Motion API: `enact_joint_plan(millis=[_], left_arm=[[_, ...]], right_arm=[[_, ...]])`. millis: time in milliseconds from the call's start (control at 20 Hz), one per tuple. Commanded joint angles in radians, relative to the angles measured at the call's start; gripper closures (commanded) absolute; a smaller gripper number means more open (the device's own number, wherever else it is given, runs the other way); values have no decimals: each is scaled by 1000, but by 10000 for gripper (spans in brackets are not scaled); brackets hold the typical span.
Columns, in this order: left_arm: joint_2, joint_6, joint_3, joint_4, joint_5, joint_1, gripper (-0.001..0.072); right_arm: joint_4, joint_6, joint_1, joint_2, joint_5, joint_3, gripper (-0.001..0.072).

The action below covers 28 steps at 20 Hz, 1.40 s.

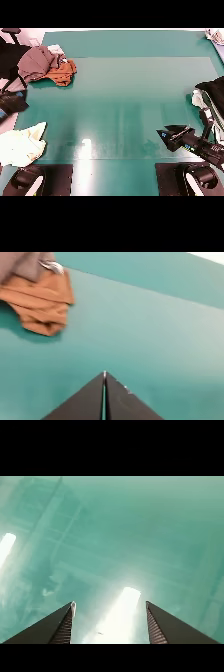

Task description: Fold the shirts.

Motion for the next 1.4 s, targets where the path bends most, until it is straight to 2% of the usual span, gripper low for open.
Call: enact_joint_plan(millis=[0, 100, 150, 200, 250, 300, 400, 650, 800, 900, 1100, 1350], left_arm=[[-188, 54, 293, 203, -301, 0, 679], [-347, 130, 501, 357, -511, 0, 679], [-419, 216, 588, 421, -614, 0, 671], [-476, 295, 638, 497, -704, 0, 387], [-507, 311, 646, 572, -770, 18, 96], [-518, 276, 638, 578, -802, 58, 43], [-518, 246, 597, 552, -807, 199, 44], [-518, 264, 498, 183, -884, 651, 43], [-518, 267, 389, 86, -907, 810, 43], [-518, 267, 301, 79, -910, 854, 42], [-518, 274, 214, 84, -815, 864, 42], [-558, 281, 123, 186, -750, 864, 43]], right_arm=[[-2, 63, 1, -3, -9, 0, 209], [-2, 79, 1, -30, 6, 8, 209], [-3, 78, 1, -67, 30, 25, 209], [-6, 77, 1, -109, 52, 47, 209], [-19, 78, 1, -165, 69, 77, 209], [-35, 77, 1, -227, 86, 116, 209], [-53, 77, 1, -356, 128, 212, 208], [-80, 10, -39, -677, 358, 487, 208], [-79, -47, -80, -801, 386, 600, 208], [-79, -61, -92, -849, 387, 650, 208], [-45, -62, -92, -887, 384, 695, 207], [-45, -62, -92, -909, 393, 695, 207]])
